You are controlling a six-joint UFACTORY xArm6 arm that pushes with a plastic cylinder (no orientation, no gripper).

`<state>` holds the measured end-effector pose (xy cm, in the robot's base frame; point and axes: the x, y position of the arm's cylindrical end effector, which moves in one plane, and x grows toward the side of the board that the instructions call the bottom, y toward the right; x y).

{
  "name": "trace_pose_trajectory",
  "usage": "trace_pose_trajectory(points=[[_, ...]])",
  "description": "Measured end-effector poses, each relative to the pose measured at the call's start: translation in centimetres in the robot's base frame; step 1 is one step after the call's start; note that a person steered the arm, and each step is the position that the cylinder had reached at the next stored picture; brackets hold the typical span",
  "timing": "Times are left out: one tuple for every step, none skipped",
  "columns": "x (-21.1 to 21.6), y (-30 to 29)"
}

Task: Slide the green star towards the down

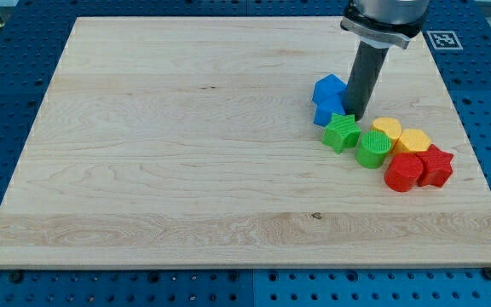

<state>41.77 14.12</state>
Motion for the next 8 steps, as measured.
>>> trace_pose_trajectory(points=[[0.0, -1.6], [0.0, -3.8], [0.0, -4.7], [0.0, -4.8], [0.6, -1.9], [1.1, -1.1], [1.4, -1.1], [2.7, -0.9]])
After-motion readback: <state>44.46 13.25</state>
